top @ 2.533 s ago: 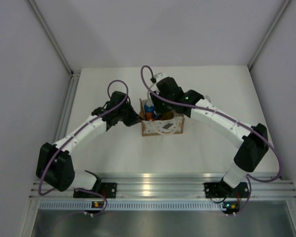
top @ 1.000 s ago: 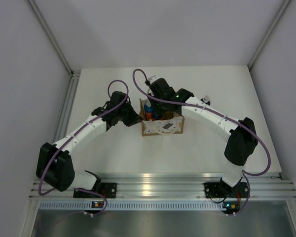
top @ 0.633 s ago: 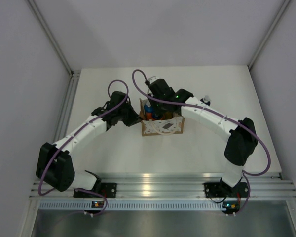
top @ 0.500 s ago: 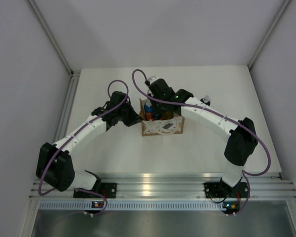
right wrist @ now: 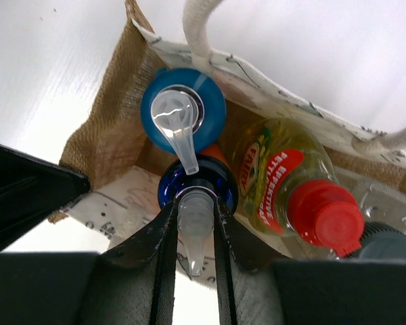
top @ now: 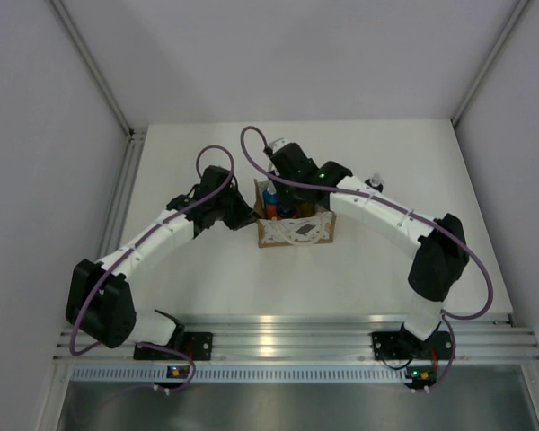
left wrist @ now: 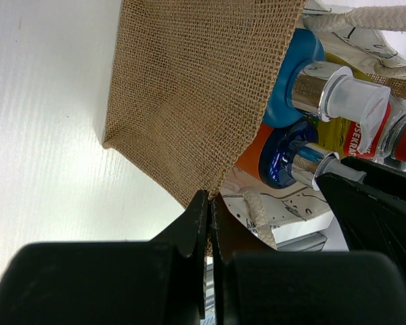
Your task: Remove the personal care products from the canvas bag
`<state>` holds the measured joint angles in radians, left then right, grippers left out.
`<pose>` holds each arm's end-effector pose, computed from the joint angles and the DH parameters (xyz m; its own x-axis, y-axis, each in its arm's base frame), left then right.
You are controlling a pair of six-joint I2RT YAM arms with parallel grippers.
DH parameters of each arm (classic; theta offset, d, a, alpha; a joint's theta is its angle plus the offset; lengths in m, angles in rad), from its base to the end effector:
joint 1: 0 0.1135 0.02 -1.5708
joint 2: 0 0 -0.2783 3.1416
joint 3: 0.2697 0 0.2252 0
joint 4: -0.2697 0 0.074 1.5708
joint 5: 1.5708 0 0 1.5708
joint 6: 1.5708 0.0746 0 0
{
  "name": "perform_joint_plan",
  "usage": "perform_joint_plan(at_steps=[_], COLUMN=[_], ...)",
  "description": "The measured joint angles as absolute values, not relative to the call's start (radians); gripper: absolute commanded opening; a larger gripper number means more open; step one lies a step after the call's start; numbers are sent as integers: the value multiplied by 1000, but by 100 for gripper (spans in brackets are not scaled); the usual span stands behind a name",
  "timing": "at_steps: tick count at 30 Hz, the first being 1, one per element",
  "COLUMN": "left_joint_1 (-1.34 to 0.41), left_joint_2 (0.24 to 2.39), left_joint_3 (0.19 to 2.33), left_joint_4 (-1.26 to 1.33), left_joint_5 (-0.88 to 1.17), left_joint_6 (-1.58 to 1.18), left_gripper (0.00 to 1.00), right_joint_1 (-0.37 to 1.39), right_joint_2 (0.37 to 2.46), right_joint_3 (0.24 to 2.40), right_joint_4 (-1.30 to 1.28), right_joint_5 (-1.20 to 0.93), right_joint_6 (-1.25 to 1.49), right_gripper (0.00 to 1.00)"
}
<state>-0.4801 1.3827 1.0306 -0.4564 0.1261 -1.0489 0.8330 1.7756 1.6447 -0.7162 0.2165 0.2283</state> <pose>0.2570 -0.1444 0.2613 -0.7838 -0.5615 -0.2654 -0.2892 0.7082 -0.6440 0.2788 0.2829 0.3071 -0.6329 -0.3676 -0.6814 -0.4966 0.8679 -0.0069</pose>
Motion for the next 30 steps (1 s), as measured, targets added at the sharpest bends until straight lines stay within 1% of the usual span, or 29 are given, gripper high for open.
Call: perform_joint_plan(at_steps=[5, 23, 30], left_joint_1=[-480, -481, -481], left_joint_2=[1383, 1381, 1381], left_joint_3=[1031, 1031, 1031], left_joint_4=[-456, -456, -457], left_joint_5=[126, 119, 118], left_joint_6=[-1049, -1049, -1049], left_gripper=[0, 0, 0], right_joint_1=[834, 836, 836], right_joint_2=[1776, 1764, 1759], right_joint_3=[1671, 1778, 1864], right_joint_4=[-778, -862, -911], right_joint_5=[217, 232, 243], right_joint_6=[225, 204, 193], right_gripper=[0, 0, 0])
